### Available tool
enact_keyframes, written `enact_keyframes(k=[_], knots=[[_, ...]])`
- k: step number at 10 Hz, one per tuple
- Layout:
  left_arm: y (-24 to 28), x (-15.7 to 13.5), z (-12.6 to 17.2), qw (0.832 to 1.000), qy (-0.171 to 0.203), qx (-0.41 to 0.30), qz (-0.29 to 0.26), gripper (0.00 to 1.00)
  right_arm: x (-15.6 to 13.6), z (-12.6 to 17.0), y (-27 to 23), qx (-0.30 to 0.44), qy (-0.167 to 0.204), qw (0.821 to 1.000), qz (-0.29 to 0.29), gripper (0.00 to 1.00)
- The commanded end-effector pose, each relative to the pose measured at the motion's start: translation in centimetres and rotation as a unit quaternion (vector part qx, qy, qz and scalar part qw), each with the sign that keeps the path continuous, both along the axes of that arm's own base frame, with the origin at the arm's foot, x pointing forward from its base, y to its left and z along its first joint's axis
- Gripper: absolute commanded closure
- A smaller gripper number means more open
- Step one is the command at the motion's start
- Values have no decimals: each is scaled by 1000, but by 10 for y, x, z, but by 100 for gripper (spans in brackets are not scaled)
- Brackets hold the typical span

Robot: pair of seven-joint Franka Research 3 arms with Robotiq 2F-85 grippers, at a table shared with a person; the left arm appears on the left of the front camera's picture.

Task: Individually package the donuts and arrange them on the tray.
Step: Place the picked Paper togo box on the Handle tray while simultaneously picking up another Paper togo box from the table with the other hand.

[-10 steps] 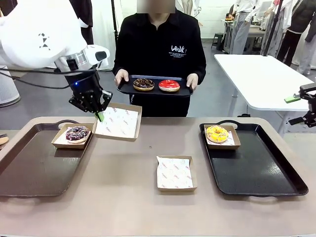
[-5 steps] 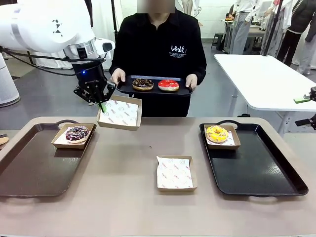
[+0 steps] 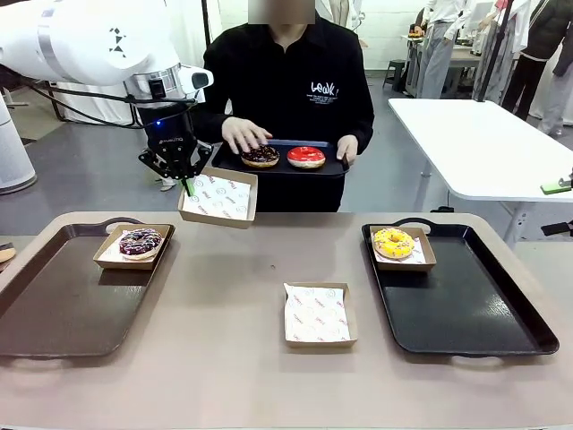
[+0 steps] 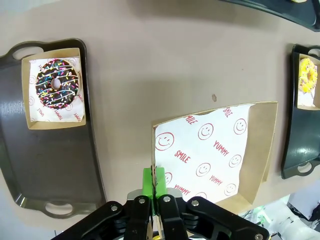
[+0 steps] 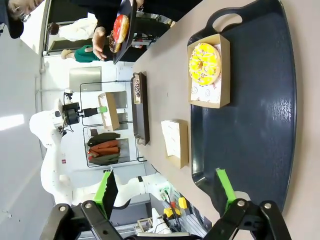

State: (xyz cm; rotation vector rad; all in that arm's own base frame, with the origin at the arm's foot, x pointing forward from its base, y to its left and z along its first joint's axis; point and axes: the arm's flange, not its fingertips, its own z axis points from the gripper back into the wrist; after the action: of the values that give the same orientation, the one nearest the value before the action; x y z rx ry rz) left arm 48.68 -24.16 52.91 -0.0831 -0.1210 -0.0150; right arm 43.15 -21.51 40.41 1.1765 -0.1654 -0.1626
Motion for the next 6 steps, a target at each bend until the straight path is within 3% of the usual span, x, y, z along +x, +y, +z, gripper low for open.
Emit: enact_keyframes(k=[1, 6], knots=[[1, -4, 1, 1000, 0, -6, 3, 100, 4, 1, -1, 3, 7, 1000, -2, 0], [1, -4, 1, 1000, 0, -6, 3, 100, 4, 1, -1, 3, 7, 1000, -2, 0]])
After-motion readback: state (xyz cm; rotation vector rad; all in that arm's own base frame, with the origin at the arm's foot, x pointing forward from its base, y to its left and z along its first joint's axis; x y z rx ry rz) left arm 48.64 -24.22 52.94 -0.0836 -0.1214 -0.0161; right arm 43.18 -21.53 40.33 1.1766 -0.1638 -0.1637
